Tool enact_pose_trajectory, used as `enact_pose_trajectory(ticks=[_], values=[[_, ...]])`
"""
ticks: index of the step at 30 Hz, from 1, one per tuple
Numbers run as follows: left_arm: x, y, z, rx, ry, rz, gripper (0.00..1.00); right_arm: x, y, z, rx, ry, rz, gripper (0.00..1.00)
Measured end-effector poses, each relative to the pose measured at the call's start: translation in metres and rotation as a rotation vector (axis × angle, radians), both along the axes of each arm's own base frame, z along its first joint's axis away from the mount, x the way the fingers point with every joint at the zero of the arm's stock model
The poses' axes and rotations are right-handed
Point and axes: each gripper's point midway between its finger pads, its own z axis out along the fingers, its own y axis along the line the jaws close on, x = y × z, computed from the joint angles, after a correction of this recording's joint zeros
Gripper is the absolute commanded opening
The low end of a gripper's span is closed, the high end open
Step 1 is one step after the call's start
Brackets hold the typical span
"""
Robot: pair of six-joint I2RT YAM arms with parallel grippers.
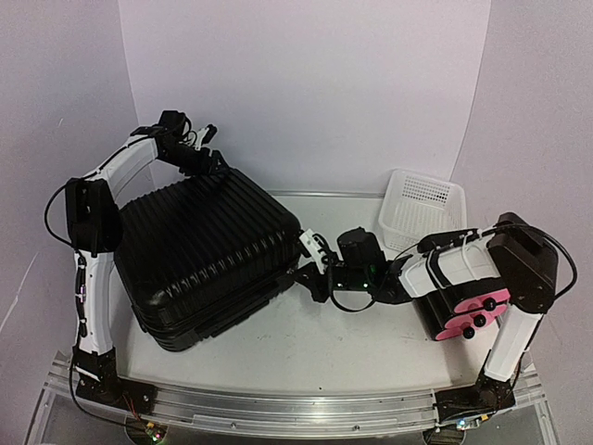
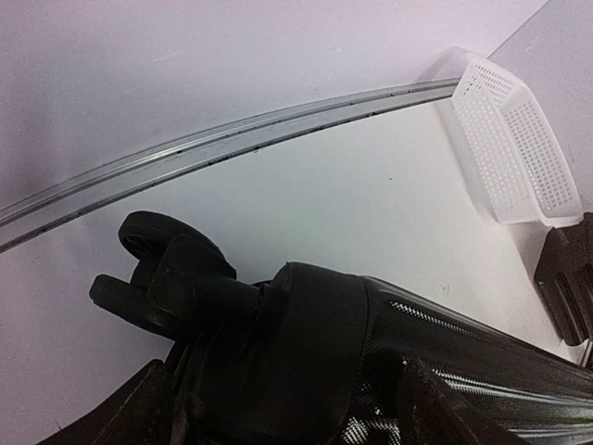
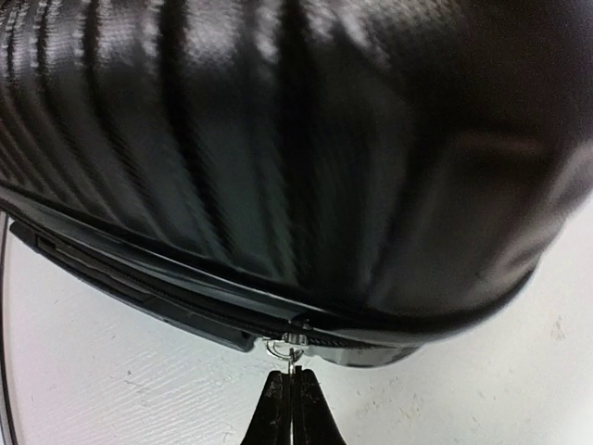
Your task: Open, take out, and arrange the luggage
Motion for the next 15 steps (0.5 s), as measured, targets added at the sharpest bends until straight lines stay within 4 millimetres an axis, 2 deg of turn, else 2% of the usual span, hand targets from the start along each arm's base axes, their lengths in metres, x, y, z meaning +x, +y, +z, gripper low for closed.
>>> enact_pose_trajectory(ticks=[4,9,12,15], values=[[-0.001,-0.003,0.0,-0.008,-0.027,-0.027,0.79,0.008,-0.011,-0.003,0.024,0.035,-0.069,0.0],[-0.001,-0.008,0.0,-0.018,-0.053,-0.064,0.78,0.043,-0.039,-0.002,0.051,0.074,-0.174,0.0],[-0.003,-0.013,0.0,-0.021,-0.062,-0.085,0.78,0.063,-0.048,-0.003,0.04,0.087,-0.21,0.0],[-0.006,-0.018,0.0,-0.019,-0.069,-0.108,0.78,0.092,-0.052,-0.004,0.023,0.065,-0.226,0.0]])
